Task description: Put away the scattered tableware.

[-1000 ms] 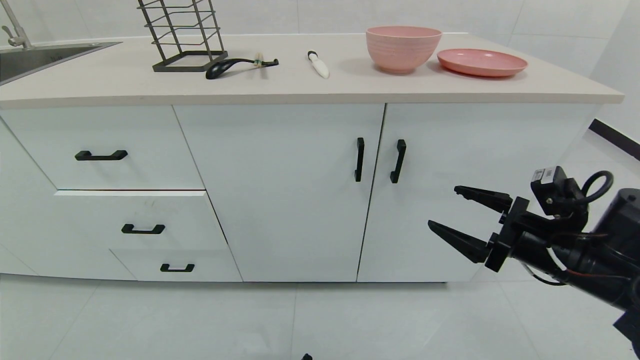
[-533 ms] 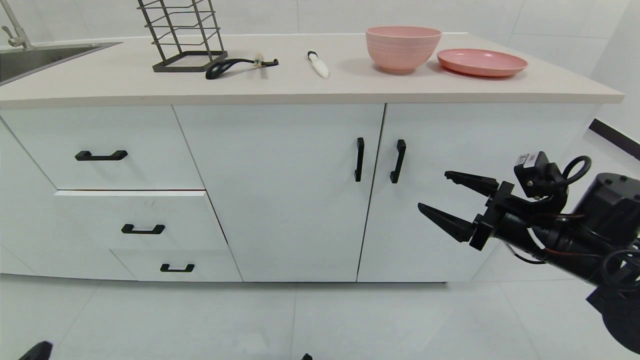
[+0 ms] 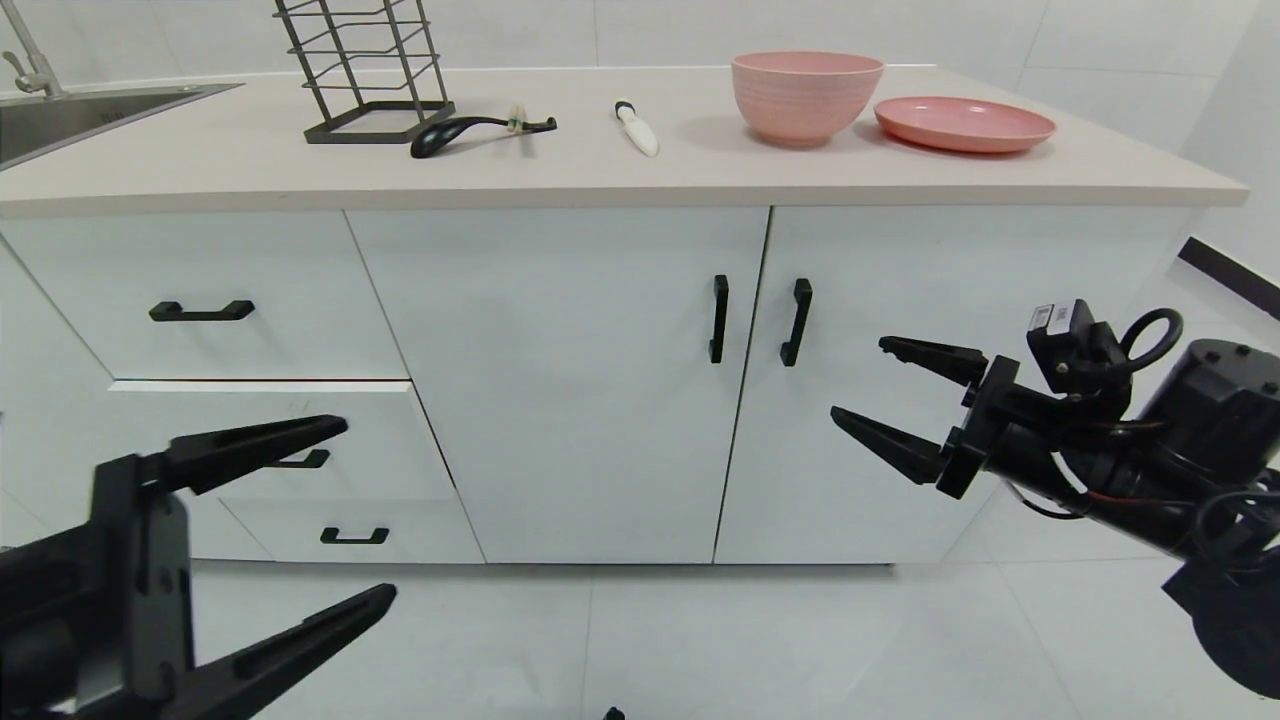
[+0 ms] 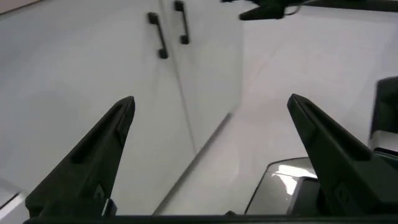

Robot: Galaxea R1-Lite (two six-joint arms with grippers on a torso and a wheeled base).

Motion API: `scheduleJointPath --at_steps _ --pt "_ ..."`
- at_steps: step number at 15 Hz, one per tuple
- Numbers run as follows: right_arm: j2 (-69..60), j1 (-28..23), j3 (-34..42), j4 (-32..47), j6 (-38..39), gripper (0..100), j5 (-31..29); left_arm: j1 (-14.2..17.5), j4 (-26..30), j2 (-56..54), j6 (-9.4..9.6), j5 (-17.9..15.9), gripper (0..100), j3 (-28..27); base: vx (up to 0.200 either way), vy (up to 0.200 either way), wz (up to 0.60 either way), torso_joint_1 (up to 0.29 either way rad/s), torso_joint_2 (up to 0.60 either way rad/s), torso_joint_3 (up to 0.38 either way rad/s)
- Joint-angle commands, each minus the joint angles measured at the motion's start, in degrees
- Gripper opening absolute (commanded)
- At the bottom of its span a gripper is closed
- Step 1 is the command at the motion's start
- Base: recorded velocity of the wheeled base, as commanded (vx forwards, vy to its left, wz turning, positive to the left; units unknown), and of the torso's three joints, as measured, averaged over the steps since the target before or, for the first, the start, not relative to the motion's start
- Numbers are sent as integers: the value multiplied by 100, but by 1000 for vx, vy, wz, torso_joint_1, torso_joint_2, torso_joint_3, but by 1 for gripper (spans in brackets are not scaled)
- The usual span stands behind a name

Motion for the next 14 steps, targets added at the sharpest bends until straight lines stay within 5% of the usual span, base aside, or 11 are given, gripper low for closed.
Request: scheduleJointPath --at_steps 1,3,5,7,10,14 --pt "74 52 -201 8 -36 100 1 -464 -976 1540 52 -409 100 -333 0 0 0 0 0 0" --pt "65 245 -201 17 -36 100 1 -657 -1661 1900 -124 -505 100 -412 0 0 0 0 0 0" --pt "39 157 -131 17 -36 100 1 -877 -1696 2023 -291 -514 100 -491 0 0 0 0 0 0" --pt "48 -98 -131 8 -45 100 1 -1483 -1705 2427 -678 -505 100 -834 0 0 0 0 0 0" --pt "101 -221 -201 -1 -89 100 62 -1967 -1696 3130 -669 -338 100 -1344 0 0 0 0 0 0" --pt "250 -185 -324 -10 -133 100 133 -2195 -1696 3667 -643 -163 100 -2091 0 0 0 0 0 0"
